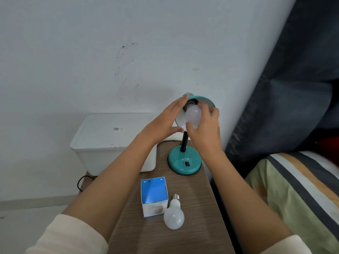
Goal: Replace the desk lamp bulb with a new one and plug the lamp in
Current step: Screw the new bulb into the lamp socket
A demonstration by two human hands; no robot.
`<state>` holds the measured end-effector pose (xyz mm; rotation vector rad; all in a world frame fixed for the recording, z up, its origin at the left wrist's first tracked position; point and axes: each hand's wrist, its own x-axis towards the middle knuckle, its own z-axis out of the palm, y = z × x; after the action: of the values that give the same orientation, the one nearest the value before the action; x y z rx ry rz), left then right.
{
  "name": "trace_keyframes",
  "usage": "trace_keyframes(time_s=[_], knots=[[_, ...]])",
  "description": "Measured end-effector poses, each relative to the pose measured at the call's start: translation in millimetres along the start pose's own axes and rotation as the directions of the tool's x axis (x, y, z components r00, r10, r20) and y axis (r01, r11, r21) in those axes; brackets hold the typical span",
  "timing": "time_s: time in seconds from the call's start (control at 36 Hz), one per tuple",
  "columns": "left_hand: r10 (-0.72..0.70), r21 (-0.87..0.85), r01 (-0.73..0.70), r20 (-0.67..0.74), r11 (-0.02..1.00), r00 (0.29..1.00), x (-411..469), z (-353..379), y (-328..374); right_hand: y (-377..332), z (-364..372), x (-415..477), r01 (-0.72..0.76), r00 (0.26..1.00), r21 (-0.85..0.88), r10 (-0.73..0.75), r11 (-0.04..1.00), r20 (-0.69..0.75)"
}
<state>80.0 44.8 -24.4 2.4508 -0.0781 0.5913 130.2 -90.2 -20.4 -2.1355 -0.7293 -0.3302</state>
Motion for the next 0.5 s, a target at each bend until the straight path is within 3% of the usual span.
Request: trace_keyframes(time_s=[0.5], knots=[[0.009,-0.001,-0.009,-0.026,1.000,1.000,1.4,2.1,-3.3,-4.6,6.5,8.2,-0.083,0.996,0.006,0.083,0.997,-0.032]])
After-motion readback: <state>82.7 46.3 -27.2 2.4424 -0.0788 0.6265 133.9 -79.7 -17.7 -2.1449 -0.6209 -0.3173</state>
